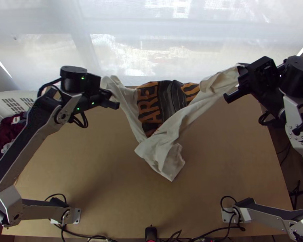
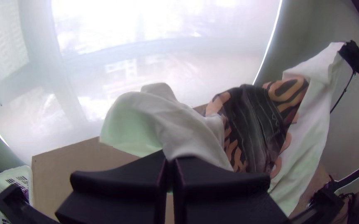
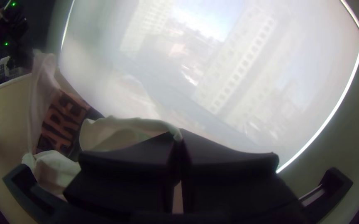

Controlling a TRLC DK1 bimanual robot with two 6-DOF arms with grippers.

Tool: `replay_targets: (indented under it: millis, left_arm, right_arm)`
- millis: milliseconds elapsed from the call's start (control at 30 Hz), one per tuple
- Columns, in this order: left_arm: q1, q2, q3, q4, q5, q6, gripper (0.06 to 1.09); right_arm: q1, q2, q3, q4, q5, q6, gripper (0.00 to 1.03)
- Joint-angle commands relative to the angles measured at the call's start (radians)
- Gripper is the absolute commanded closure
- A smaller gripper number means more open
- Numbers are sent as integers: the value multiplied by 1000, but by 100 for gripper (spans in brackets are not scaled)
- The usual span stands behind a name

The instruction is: Fold the t-shirt

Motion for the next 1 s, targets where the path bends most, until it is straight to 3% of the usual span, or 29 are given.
replay_targets:
  millis: [0,433,633,967]
  left_arm:
    - [106,-88,161,-64,-5,5,105]
    - [422,-136,408,-110,-5,9,105]
    - [496,-119,535,-109,-5,18,105]
    - [628,-179,543,-95,-3,5,105]
  right_arm:
    - [135,47,106,10,9,-16,100]
    - [342,254,419,18,84,-60,100]
    - [416,261,417,12,107,-71,100]
    - [569,286,413,9,142,-118,100]
